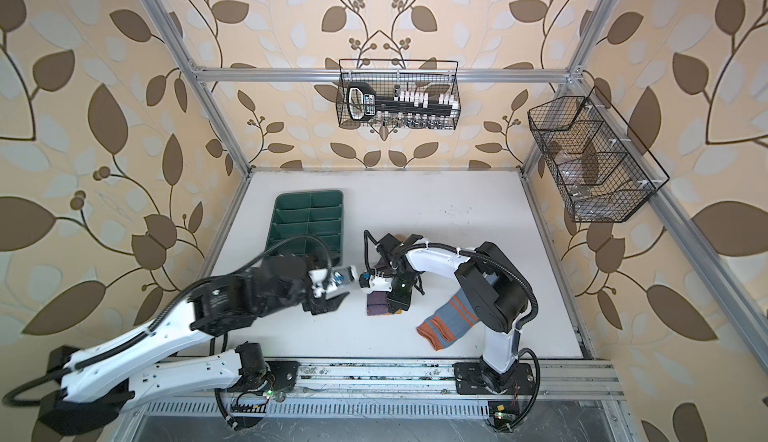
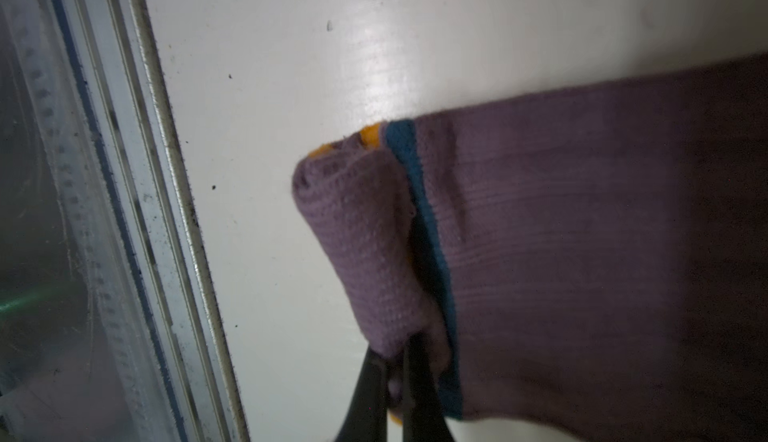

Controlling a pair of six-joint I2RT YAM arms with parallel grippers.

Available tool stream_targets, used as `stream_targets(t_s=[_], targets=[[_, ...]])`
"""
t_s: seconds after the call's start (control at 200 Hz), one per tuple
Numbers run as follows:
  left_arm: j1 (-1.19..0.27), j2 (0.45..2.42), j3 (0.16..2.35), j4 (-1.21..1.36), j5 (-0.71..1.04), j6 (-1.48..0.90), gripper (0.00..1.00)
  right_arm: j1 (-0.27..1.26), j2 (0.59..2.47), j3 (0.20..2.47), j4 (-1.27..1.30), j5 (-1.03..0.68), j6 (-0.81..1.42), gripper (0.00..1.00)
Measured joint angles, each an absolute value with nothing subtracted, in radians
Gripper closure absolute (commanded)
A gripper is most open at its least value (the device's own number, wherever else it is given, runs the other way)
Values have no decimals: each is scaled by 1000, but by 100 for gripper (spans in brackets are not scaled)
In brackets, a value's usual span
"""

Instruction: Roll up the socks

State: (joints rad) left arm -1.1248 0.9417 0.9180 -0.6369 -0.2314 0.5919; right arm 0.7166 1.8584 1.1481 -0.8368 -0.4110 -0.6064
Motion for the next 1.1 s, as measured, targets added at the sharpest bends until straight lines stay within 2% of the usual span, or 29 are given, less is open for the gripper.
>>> stream_targets(t_s=[0.09,0.17,0.4,0.49,0.57,0.805,0.885,1.1], targets=[[-1222,1062,826,-597,-273,608,15,704,1877,1161,-852,-434,-606,100],[-1258,1151,766,-551,-281,604,21,697,1888,1169,-863,-448,-606,100],[-1264,1399,768,-395,-299,511,25,691,1892,1169,-864,-461,-606,100],[-1264,1464,777,-353,-298,487,29,691,1892,1169,-864,-462,-606,100],[-1264,1517,789,-317,-299,478,37,690,1892,1169,-864,-462,-606,100],[-1264,1622,810,-258,-337,457,79,688,1891,1168,-863,-464,-606,100],[-1262,1647,820,-256,-366,440,90,688,1884,1162,-856,-464,-600,100],[-1216,1667,857,-279,-352,446,95,678,1818,1095,-771,-430,-579,83]])
